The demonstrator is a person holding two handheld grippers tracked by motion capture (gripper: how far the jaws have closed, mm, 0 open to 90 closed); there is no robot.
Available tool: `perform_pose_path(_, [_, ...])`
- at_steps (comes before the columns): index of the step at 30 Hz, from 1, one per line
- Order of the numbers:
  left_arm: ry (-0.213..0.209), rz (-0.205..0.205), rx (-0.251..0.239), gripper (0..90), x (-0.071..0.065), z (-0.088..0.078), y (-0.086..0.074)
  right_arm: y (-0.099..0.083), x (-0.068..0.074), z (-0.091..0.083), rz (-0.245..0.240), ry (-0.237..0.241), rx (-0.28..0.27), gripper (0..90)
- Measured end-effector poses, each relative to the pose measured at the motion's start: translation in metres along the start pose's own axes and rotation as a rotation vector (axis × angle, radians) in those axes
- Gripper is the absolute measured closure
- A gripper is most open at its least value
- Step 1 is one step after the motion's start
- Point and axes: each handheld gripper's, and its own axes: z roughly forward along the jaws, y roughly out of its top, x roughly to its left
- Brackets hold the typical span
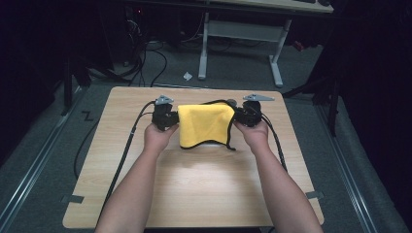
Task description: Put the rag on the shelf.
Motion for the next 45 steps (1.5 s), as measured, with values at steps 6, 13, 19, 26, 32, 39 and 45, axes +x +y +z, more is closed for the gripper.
perform_pose_path(6, [-0.008,-0.002,0.005,84.0,0.0,0.001,-0.003,-0.003,-0.001,0.001,0.012,-0.002,0.011,77.1])
perform_pose_path(13, [-0.007,-0.022,0.003,78.7,0.001,-0.001,-0.004,-0.002,-0.005,0.0,0.039,-0.027,0.021,63.9])
perform_pose_path(19, [0.042,-0.034,0.005,69.5,0.003,-0.006,0.0,0.001,-0.008,-0.003,0.026,-0.076,0.023,58.7])
perform_pose_path(26, [0.08,-0.039,0.01,66.1,0.01,-0.013,0.0,0.002,-0.015,-0.007,0.033,-0.109,0.015,55.6])
perform_pose_path(32, [0.104,-0.035,0.012,65.6,0.014,-0.016,-0.001,0.003,-0.02,-0.01,0.033,-0.131,0.015,55.6])
perform_pose_path(39, [0.146,-0.033,0.024,63.4,0.019,-0.026,-0.003,0.003,-0.023,-0.018,0.011,-0.15,0.026,58.2])
perform_pose_path(45, [0.162,-0.018,-0.004,61.2,0.015,-0.04,-0.002,0.005,-0.021,-0.029,0.0,-0.171,0.02,56.1])
